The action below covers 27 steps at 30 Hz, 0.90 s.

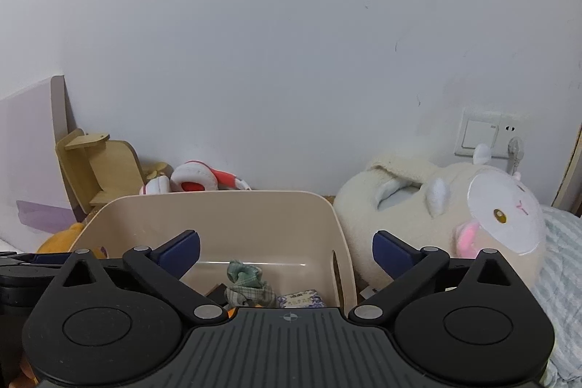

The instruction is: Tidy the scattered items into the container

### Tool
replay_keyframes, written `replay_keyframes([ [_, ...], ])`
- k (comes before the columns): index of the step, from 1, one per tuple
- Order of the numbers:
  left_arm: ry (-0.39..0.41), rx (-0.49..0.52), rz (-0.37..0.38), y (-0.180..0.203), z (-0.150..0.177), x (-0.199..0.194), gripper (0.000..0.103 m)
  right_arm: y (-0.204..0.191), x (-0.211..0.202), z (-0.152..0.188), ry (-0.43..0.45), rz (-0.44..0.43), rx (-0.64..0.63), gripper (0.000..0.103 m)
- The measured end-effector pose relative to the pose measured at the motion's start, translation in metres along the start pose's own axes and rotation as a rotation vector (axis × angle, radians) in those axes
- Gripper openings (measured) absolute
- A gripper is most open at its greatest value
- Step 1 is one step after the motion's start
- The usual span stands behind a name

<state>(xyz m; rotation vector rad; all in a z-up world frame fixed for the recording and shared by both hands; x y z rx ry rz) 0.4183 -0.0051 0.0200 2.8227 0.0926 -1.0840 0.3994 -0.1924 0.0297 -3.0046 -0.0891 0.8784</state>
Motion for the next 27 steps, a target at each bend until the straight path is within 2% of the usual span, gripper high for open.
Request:
replay_keyframes([
  [13,0.017,0.008,0.014,0.0,0.017,-0.036,0.083,-0.008,-0.033,0.012,0.01,-0.002,-0.02,0.103],
  [27,0.073,0.055,0.028,0.011,0.05,-0.095,0.083,-0.006,-0.094,0.036,0.048,-0.009,-0.022,0.103],
])
Point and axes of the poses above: each gripper's, at about its wrist camera, not at the fingertips, and x roughly the way its jaws point, y to its right, z to its underside, the point moved 2 cm from there along x, roughly the way its jaws point, and after that the axes turned 3 degrees about z, right-handed, at the moved point
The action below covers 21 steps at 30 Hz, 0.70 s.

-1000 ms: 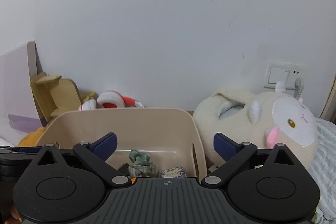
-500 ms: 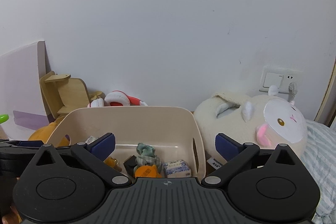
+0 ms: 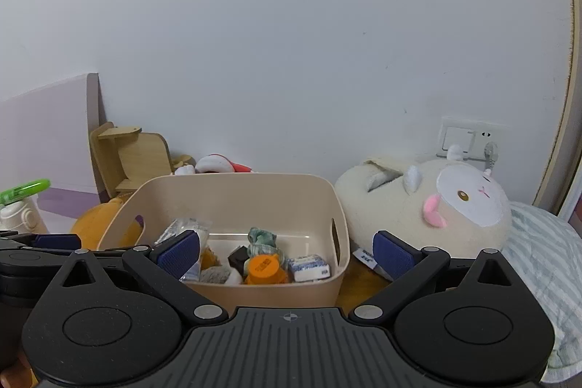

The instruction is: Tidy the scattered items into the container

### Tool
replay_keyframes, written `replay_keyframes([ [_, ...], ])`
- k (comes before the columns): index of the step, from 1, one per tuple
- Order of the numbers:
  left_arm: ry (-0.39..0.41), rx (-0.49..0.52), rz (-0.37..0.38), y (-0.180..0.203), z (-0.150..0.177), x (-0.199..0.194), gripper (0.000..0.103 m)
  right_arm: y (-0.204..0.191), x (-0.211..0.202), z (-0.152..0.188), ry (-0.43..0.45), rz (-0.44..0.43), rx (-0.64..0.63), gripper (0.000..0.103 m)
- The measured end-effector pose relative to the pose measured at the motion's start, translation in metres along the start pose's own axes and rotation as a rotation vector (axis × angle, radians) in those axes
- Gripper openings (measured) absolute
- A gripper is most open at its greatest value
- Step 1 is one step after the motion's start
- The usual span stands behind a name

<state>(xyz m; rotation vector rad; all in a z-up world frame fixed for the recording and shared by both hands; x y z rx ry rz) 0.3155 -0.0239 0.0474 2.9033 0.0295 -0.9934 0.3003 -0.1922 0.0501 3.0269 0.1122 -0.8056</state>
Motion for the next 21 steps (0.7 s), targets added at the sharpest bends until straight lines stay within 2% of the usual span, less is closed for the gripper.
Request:
replay_keyframes([
  [11,0.048,0.007,0.016,0.008,0.03,-0.05,0.083,0.011,-0.062,0.025,0.08,-0.013,0.022,0.103],
  [15,0.06,0.016,0.032,0.01,0.043,-0.068,0.083,0.016,-0.085,0.034,0.095,-0.05,0.042,0.103],
  [21,0.103,0.026,0.041,0.012,0.061,-0.099,0.083,0.017,-0.11,0.046,0.112,-0.034,0.038,0.103],
])
Point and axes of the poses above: each gripper's, at about its wrist camera, not at the fingertips, and x roughly the way its jaws point, y to its right, z to its underside, the point moved 2 cm from there along x, roughly the way its jaws point, and after that the axes turned 3 degrees about z, right-handed, at the moved point
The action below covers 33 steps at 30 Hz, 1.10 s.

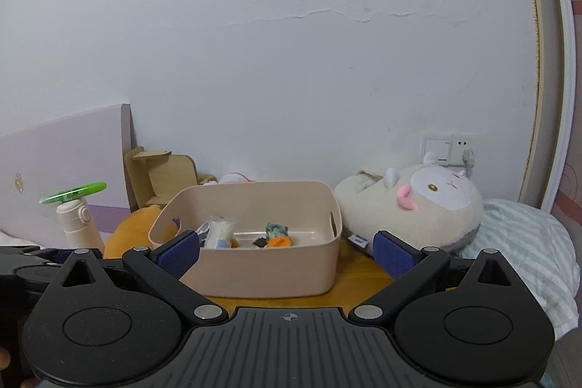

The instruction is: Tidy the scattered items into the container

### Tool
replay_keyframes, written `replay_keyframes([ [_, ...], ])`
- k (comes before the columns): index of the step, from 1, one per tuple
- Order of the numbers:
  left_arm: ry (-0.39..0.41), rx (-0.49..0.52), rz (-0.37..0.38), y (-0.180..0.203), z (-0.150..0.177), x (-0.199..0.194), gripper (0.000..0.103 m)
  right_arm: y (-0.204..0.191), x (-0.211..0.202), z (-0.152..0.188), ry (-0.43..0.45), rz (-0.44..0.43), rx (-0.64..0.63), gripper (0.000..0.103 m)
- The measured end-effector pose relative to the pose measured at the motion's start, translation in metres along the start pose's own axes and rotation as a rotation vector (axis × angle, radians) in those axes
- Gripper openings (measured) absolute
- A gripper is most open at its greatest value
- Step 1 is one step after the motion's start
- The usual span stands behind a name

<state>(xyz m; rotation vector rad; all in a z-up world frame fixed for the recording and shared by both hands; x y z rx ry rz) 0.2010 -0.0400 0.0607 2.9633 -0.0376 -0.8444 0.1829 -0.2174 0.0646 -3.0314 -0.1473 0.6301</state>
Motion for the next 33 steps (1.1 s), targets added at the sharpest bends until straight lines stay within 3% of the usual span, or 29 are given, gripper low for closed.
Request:
replay_keyframes([
  [16,0.057,0.035,0.022,0.011,0.057,-0.075,0.084,0.009,-0.073,0.046,0.033,0.003,0.041,0.103],
  [33,0.088,0.07,0.02,0.013,0.109,-0.134,0.087,0.008,-0.131,0.089,0.075,0.093,0.008,0.103],
])
Point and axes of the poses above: each gripper's, at about its wrist camera, not at the fingertips, and x roughly the way its jaws point, y to its right, z to its underside, the point moved 2 cm from there along x, roughly the way its jaws point, and after that the axes turned 3 degrees about z, right-handed, at the moved point
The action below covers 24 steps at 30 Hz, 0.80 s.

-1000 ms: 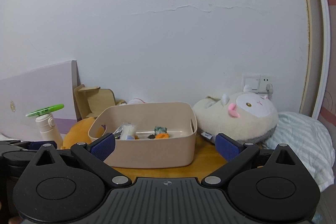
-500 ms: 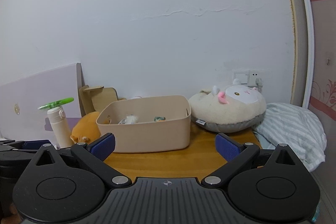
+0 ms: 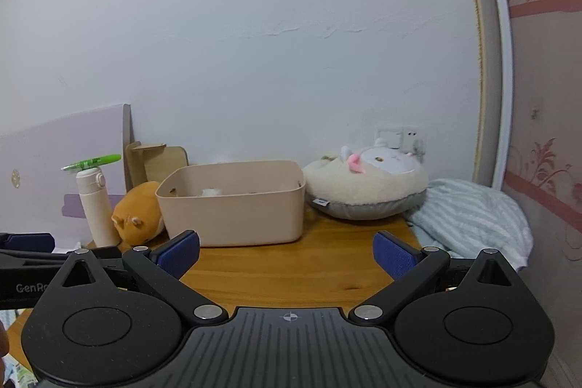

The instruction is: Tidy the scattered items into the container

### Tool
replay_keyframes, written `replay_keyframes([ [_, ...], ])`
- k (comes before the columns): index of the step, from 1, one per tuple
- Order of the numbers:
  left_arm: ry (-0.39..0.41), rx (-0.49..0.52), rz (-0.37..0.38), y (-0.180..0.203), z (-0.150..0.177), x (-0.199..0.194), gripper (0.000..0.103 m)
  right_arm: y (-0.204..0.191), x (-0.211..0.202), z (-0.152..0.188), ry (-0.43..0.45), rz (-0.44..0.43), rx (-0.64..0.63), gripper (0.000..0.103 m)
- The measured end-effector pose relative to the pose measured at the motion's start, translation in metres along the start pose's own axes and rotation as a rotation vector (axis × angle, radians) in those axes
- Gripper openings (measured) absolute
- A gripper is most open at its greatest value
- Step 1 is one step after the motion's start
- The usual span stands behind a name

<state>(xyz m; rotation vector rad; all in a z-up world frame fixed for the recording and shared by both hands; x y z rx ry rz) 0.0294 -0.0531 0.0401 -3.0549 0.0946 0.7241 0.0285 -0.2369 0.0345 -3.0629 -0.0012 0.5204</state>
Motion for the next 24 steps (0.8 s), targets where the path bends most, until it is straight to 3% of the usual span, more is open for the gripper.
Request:
replay_keyframes([
  [24,0.003,-0.049,-0.01,-0.011,0.029,-0.036,0.087,-0.006,-0.03,0.033,-0.045,-0.021,-0.025,0.103],
])
Point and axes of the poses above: each gripper's, at about its wrist camera, not at the fingertips, and x roughly the way its jaws point, y to its right, z to its underside, the point moved 2 cm from there along x, roughly the way its jaws point, and after that the axes turned 3 degrees about z, right-handed, at the moved point
